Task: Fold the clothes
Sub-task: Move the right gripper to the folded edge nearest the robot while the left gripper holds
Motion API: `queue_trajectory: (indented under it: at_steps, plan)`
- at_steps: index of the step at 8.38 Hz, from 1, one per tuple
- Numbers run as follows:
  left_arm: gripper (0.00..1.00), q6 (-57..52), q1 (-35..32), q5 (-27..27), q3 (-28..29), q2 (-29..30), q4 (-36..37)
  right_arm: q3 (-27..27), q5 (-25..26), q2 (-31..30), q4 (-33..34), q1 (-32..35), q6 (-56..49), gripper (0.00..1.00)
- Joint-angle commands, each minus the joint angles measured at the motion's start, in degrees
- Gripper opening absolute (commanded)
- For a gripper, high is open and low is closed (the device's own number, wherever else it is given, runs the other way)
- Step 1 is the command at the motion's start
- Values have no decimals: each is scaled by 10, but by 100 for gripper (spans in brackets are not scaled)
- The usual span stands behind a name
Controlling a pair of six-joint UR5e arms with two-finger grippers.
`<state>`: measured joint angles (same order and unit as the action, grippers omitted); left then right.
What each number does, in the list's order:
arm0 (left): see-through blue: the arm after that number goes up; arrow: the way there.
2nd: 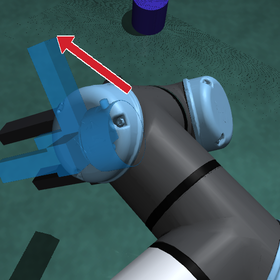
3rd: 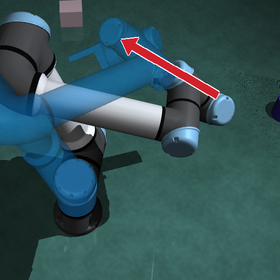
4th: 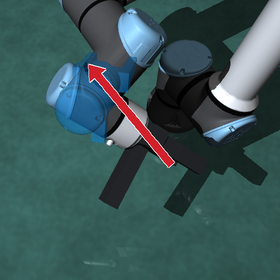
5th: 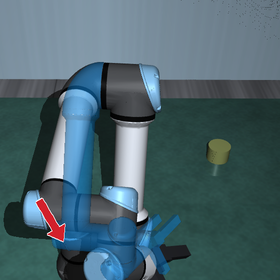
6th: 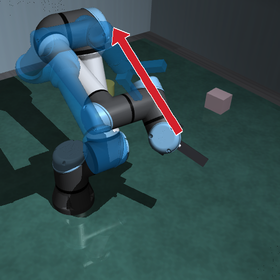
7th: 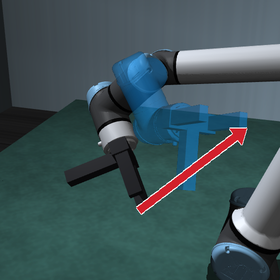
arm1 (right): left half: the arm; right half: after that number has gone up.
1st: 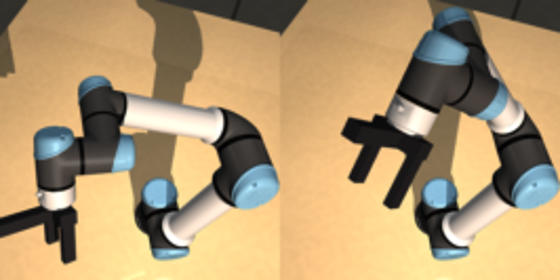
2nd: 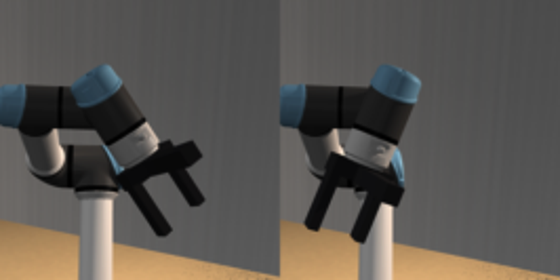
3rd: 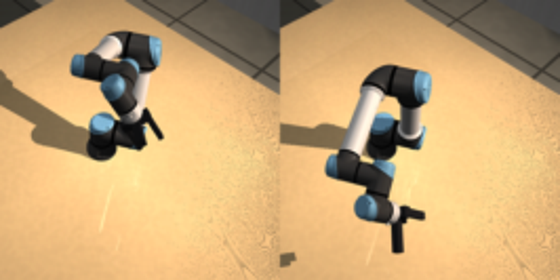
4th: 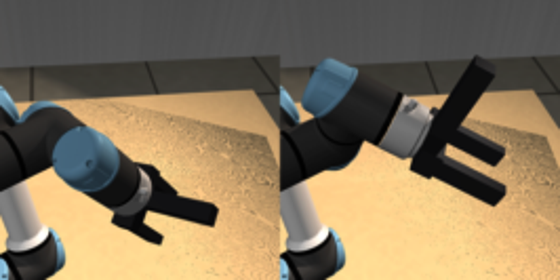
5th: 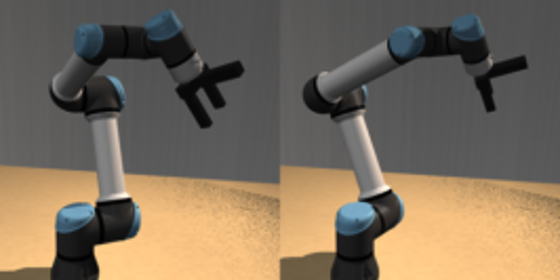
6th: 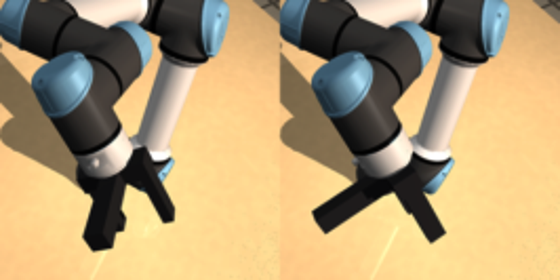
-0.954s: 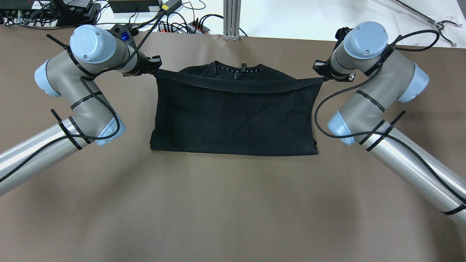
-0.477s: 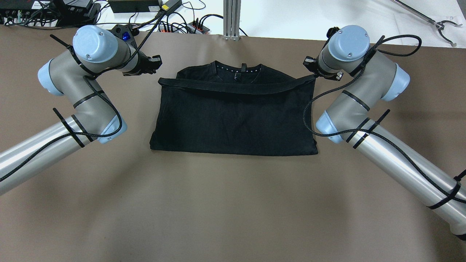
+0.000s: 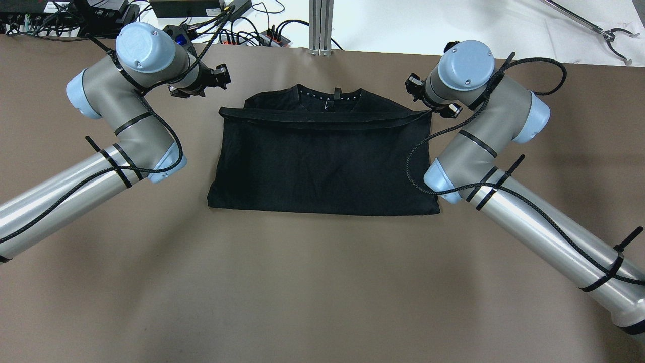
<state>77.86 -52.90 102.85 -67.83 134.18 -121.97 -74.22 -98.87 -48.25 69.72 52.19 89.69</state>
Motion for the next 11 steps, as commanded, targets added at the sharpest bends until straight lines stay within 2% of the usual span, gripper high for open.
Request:
queue_trajectory:
  at_steps: [1, 2, 3, 4, 5, 7, 9, 11]
  plan:
    - [70, 20, 9, 0, -6, 1, -4, -139, -2, -111, 0, -25, 11, 54]
    - [70, 20, 10, -1, -6, -1, -5, -215, -3, -177, -4, -49, 12, 54]
    - [71, 19, 10, -1, -6, -1, -5, -258, 3, -216, -6, -84, 14, 55]
    - [71, 19, 10, -2, -6, -1, -4, -260, 16, -243, -21, -110, 37, 58]
    - [71, 18, 10, -2, -6, -1, -4, -248, 44, -268, -77, -131, 51, 57]
    - [71, 19, 10, -3, -11, 0, -3, -186, 50, -273, -174, -141, 58, 57]
    - [72, 23, 10, -12, -18, -1, -2, -182, 51, -275, -180, -143, 63, 57]
    - [72, 27, 19, -17, -18, 1, -2, -189, 50, -279, -181, -145, 93, 49]
